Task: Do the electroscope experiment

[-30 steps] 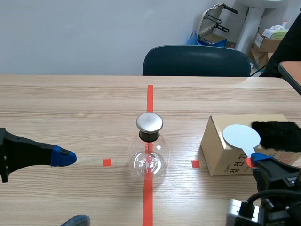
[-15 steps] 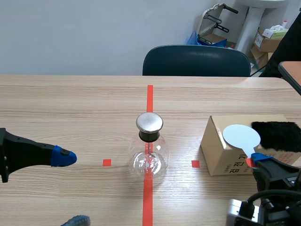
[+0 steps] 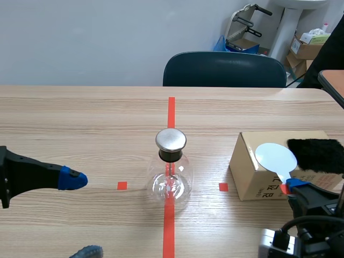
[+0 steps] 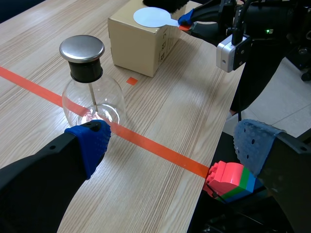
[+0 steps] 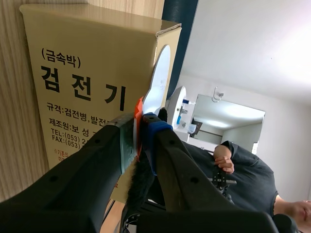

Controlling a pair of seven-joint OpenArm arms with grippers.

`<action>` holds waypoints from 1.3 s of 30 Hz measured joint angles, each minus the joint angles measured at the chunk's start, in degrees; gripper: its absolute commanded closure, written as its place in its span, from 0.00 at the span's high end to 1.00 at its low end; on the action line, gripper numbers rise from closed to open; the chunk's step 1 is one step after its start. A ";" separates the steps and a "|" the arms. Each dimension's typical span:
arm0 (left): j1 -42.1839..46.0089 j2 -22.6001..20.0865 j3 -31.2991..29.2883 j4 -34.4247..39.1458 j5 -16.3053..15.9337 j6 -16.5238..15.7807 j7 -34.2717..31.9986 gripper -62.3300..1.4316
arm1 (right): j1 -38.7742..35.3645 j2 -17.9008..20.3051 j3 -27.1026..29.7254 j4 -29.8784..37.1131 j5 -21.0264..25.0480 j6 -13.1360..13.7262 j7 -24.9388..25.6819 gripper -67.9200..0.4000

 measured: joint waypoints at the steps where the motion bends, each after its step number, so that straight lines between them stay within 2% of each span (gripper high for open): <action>1: 0.00 0.00 0.00 0.00 0.00 0.00 0.00 0.88 | 0.00 0.00 0.00 0.00 0.00 0.00 0.00 0.02; 25: -0.02 0.13 0.00 0.00 0.00 0.42 -0.07 0.88 | 0.00 0.00 0.00 0.00 0.00 -0.04 -0.22 0.02; 28: -0.02 0.13 0.00 0.00 0.00 0.61 -0.07 0.88 | -0.02 0.00 0.00 0.00 0.00 -1.40 -0.24 0.03; 31: -0.02 0.13 0.00 0.00 0.00 0.61 -0.07 0.88 | 0.02 0.00 0.00 0.00 0.00 -4.07 -0.24 0.03; 36: -0.02 0.13 0.00 0.00 0.00 0.61 -0.50 0.86 | 0.04 0.00 0.00 0.09 -0.02 -6.03 -0.24 0.03; 39: -0.02 0.13 0.00 0.00 -0.02 0.61 -2.03 0.72 | 0.20 0.00 0.00 1.11 0.24 -6.14 -0.22 0.03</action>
